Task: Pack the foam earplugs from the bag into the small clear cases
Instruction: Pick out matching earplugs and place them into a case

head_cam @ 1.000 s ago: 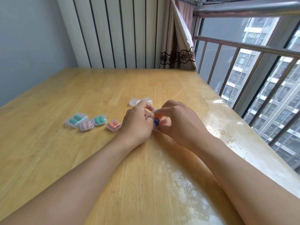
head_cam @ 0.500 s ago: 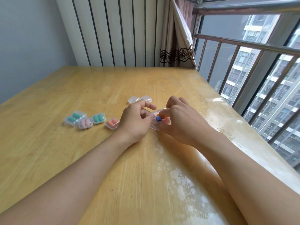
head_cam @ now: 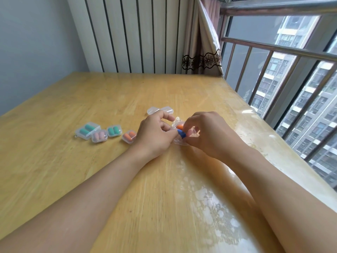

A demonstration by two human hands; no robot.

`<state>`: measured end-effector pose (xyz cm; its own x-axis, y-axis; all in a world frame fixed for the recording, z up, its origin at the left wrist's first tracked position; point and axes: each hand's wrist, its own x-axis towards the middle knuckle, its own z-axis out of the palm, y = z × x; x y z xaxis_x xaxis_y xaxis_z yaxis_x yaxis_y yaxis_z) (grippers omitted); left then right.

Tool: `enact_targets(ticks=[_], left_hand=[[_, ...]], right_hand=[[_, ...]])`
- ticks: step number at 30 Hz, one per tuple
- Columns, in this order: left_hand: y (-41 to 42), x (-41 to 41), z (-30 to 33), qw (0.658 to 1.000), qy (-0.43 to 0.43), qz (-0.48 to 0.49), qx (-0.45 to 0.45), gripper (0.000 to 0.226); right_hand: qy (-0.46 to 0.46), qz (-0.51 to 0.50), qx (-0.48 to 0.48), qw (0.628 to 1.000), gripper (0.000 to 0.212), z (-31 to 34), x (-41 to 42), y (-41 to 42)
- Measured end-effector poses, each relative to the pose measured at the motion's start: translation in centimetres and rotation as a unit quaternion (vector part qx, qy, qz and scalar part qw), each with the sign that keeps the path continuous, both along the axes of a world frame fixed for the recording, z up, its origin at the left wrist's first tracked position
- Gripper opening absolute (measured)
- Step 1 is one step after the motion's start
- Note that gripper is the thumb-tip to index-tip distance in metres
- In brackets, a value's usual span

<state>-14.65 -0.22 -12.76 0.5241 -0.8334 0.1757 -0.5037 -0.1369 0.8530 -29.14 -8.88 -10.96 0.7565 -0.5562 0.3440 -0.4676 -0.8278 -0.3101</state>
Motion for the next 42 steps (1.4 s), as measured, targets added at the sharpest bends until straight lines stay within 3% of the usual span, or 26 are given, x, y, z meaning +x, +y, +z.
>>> enact_targets(ticks=[7, 16, 26, 31, 34, 38, 42], left_hand=[[0.11, -0.23, 0.1, 1.0, 0.023, 0.005, -0.012, 0.019], [-0.16, 0.04, -0.41, 0.999, -0.021, 0.024, -0.04, 0.017], [-0.11, 0.3, -0.4, 0.998, -0.037, -0.006, -0.041, 0.025], [-0.27, 0.29, -0.6, 0.998, -0.047, -0.006, -0.05, 0.022], [-0.35, 0.37, -0.68, 0.995, -0.082, 0.017, -0.062, 0.021], [-0.38, 0.5, -0.62, 0.992, -0.099, 0.032, -0.065, 0.022], [-0.08, 0.66, -0.26, 0.997, -0.046, 0.012, -0.057, 0.032]], right_hand=[[0.051, -0.031, -0.04, 0.997, 0.028, 0.03, 0.31, 0.4], [0.054, -0.002, -0.066, 0.996, 0.013, 0.12, 0.1, 0.69], [0.087, -0.027, -0.029, 0.995, 0.031, 0.49, 0.17, 0.52], [0.081, -0.022, -0.045, 0.995, 0.027, 0.29, 0.16, 0.51], [0.044, 0.0, -0.058, 0.997, 0.024, 0.01, 0.01, 0.31], [-0.091, 0.023, -0.068, 0.993, 0.016, -0.45, 0.27, 0.16], [-0.23, 0.027, 0.087, 0.969, 0.017, 0.02, 0.31, 0.02]])
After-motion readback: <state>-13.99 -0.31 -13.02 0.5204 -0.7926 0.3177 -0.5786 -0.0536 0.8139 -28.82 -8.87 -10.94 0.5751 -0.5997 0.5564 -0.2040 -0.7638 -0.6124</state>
